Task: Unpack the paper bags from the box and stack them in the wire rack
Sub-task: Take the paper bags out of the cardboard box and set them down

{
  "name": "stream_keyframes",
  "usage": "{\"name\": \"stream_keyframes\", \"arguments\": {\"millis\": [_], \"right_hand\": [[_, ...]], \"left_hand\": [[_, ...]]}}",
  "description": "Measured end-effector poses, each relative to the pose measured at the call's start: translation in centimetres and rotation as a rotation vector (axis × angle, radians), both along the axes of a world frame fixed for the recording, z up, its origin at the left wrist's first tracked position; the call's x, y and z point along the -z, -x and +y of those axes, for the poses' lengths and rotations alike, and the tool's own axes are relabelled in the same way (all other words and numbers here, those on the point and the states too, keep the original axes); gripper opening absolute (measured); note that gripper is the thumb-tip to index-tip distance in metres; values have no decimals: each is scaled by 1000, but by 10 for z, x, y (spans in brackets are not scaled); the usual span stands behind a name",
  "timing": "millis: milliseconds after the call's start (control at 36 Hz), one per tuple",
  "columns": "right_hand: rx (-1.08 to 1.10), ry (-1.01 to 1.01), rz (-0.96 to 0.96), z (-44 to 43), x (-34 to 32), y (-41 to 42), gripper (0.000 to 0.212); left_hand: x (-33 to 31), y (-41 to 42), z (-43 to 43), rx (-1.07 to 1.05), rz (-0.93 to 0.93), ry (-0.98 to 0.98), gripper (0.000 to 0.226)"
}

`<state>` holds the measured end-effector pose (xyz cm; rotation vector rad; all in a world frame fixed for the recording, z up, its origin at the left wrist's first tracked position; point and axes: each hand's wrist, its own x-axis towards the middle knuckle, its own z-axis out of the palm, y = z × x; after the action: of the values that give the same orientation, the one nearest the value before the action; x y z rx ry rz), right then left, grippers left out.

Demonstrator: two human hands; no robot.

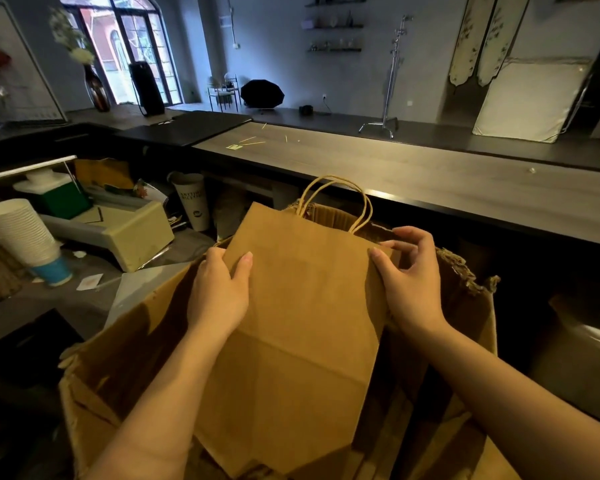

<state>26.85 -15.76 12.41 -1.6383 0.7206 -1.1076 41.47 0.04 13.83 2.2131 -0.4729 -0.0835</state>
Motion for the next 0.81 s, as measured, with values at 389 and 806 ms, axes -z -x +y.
{"name": "stream_keyframes", "arguments": {"millis": [389, 806], "right_hand": [[-475, -475, 251, 12, -4, 3, 37], [-427, -199, 115, 11, -33, 44, 39]], "left_hand": [[-12, 7, 5, -31, 141, 462, 13], [-25, 27, 14, 172, 447, 416, 49]]}}
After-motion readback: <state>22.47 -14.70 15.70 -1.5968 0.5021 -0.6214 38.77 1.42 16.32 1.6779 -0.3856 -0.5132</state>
